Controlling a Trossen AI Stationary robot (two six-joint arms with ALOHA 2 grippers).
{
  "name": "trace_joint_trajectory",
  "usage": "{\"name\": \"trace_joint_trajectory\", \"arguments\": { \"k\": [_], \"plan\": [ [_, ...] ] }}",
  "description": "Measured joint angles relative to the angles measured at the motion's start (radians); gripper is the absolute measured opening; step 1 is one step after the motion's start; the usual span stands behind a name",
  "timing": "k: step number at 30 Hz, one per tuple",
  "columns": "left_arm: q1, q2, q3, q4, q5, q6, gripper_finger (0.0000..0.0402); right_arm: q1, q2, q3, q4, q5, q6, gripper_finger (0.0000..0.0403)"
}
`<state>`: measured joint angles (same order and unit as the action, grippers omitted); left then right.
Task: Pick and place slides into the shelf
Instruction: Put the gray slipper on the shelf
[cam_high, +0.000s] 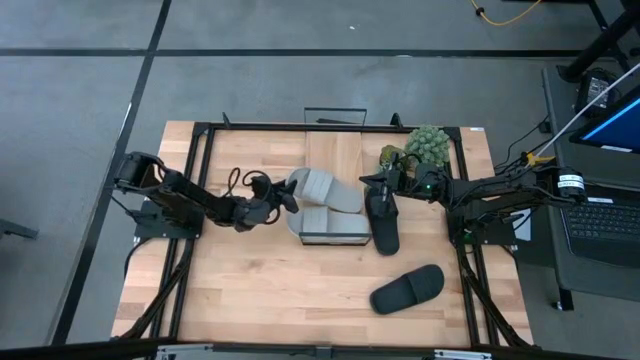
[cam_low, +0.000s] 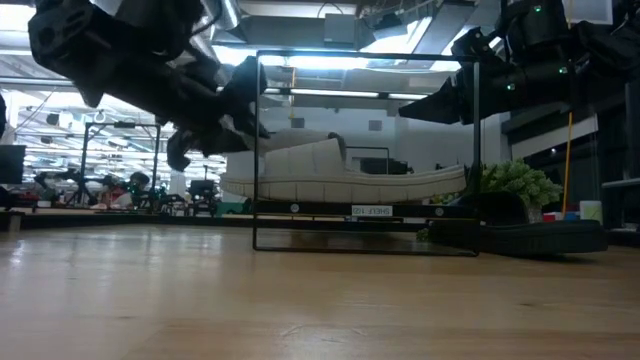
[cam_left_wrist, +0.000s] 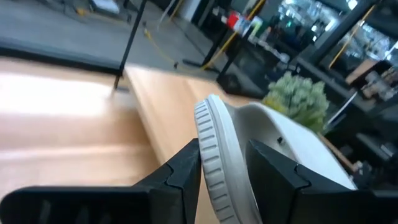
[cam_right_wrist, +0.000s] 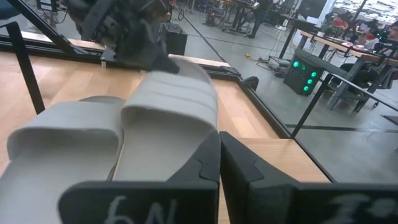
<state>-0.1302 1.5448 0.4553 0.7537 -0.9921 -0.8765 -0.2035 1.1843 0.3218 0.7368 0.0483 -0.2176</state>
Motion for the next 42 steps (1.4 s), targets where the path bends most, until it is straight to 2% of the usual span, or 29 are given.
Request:
{"name": "trace_joint_trajectory", "arguments": {
  "k": [4,11,16,23,30,35,42],
  "plan": [
    [0.018,0.0,0.0,-0.056,0.055,-0.072,0.0117,0.0,0.0,0.0,0.0,0.0,0.0,0.0006],
    [0.063,0.0,0.0,-0.068,0.2,-0.087,0.0117,0.0,0.0,0.0,0.001,0.0,0.0,0.0006],
    [0.087,0.0,0.0,-0.07,0.25,-0.087,0.0117,0.0,0.0,0.0,0.001,0.0,0.0,0.0006],
    [0.104,0.0,0.001,-0.114,0.37,-0.096,0.0117,0.0,0.0,0.0,0.001,0.0,0.0,0.0006],
    [0.104,0.0,0.001,-0.166,0.391,-0.135,0.0117,0.0,0.0,0.0,0.0,0.0,0.0,0.0006],
    [0.103,-0.019,0.002,-0.182,0.451,-0.139,0.0117,0.0,0.0,0.0,0.0,0.0,0.0,0.0006],
    [0.103,-0.033,0.002,-0.22,0.464,-0.168,0.0117,0.0,0.0,0.0,0.0,0.0,0.0,0.0006]
  ]
}}
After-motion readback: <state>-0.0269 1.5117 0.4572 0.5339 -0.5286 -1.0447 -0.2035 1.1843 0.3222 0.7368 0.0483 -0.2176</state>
